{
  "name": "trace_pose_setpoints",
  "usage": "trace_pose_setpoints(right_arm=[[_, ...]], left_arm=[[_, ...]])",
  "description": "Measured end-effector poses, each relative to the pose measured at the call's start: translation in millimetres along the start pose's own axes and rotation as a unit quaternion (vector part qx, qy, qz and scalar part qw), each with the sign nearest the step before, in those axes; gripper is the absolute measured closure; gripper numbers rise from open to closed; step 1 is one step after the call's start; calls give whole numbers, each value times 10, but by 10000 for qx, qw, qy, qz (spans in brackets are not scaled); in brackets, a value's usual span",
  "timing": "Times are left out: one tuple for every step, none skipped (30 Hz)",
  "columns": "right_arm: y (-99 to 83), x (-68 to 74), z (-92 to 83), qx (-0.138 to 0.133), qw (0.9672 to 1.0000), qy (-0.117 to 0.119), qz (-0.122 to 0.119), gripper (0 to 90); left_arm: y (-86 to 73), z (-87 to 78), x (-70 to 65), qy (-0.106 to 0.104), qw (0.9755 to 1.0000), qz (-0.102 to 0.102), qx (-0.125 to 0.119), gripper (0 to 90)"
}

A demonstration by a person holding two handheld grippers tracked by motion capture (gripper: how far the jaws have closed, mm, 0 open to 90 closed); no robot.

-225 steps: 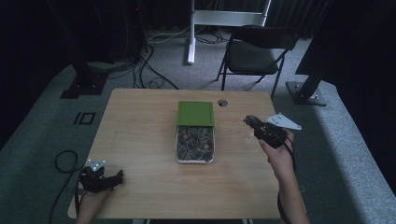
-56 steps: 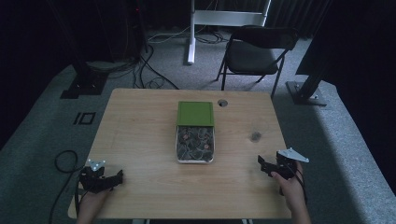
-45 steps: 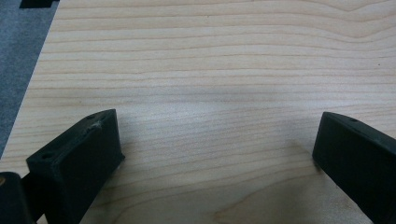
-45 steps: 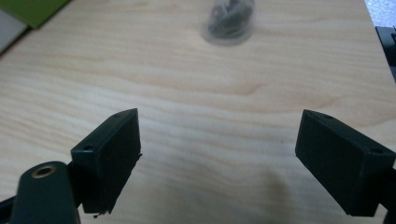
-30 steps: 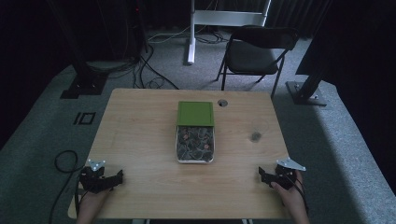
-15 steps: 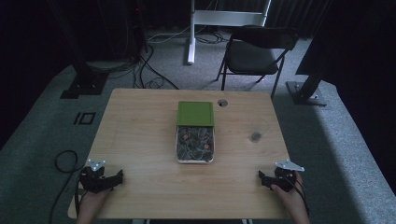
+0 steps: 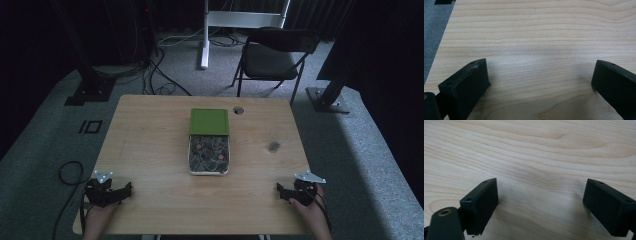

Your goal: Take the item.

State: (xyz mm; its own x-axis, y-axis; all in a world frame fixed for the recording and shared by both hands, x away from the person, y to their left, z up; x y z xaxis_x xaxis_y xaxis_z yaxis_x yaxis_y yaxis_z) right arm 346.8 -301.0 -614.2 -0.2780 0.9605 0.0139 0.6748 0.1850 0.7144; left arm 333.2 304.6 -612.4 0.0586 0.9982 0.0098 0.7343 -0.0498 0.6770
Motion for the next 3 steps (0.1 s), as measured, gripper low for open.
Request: trace_pose_setpoints(right_arm=[[0,0,0,0,10000,0,0,124],[0,0,0,-1,10000,-1,2,124],[0,0,0,0,10000,-1,1,124]], left_arm=[[1,1,-1,-1,10000,-6,-5,17],[0,0,0,-1,10000,-2,-1,17],[1,1,-2,-2,10000,-9,-6,17]])
Point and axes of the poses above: each handheld gripper's, and its own axes: z roughly forward along the jaws, y roughly out of its top, x roughly to its left, the point moved 9 cm from there along z, roughly forward along the jaws, and after that the axes turned 1 degree about x, right-handed, at the moved point
